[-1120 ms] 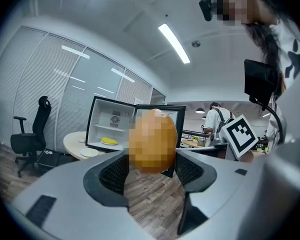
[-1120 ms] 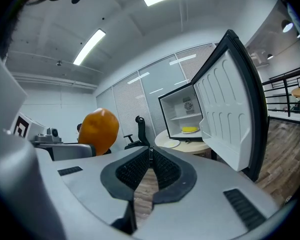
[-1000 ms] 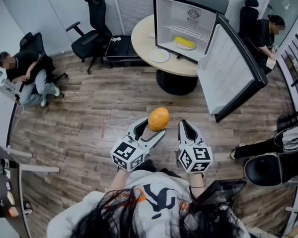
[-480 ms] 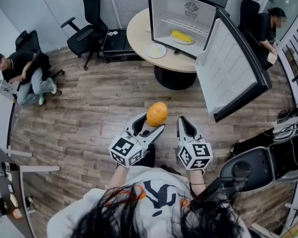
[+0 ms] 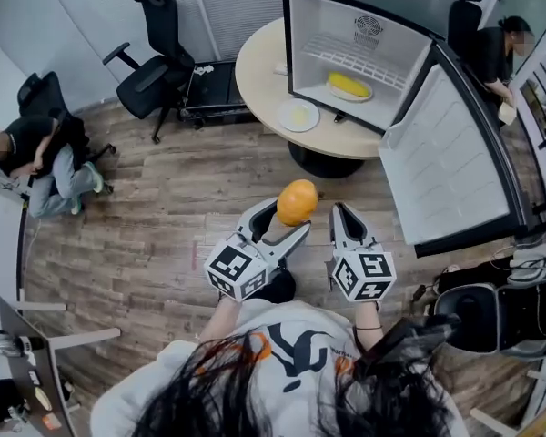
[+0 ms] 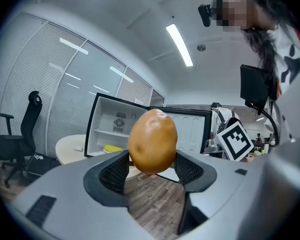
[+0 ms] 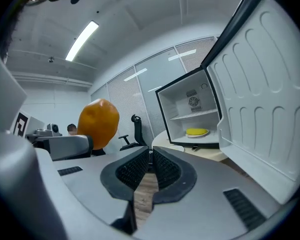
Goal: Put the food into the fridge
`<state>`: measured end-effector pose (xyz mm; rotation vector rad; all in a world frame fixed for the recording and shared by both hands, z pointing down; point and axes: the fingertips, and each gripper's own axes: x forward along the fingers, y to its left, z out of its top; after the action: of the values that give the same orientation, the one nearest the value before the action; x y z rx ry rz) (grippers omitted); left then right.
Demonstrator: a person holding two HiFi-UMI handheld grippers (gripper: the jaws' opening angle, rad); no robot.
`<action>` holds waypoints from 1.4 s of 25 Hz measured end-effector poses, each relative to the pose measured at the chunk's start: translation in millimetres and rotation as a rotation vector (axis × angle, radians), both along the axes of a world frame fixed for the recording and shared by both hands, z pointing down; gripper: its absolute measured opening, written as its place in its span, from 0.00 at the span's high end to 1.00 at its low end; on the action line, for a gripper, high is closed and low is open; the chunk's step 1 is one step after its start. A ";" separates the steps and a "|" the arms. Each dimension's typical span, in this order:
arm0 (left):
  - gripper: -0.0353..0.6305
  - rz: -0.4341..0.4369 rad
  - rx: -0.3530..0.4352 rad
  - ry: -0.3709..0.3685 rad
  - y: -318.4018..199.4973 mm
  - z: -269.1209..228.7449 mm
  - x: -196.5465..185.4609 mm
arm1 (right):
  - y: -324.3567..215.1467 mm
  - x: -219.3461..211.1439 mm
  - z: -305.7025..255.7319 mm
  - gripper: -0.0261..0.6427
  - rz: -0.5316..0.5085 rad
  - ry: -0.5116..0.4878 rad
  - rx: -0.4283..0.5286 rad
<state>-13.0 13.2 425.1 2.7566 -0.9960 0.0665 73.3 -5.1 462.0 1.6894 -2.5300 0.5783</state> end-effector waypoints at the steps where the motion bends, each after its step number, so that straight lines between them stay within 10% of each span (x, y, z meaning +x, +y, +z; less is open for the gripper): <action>1: 0.51 0.005 0.003 0.005 -12.0 -1.7 -7.0 | -13.4 -7.4 -1.5 0.91 0.002 0.001 0.002; 14: 0.51 0.027 -0.035 0.056 -139.6 5.2 -90.1 | -116.5 -68.2 3.3 0.91 0.058 0.034 -0.029; 35: 0.51 0.091 -0.147 0.064 -226.5 28.6 -63.8 | -201.8 -33.9 9.4 0.91 0.113 0.080 -0.056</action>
<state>-76.8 -213.3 453.8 2.6507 -0.8158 0.0627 39.4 -207.0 471.4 1.8072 -2.3540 0.5698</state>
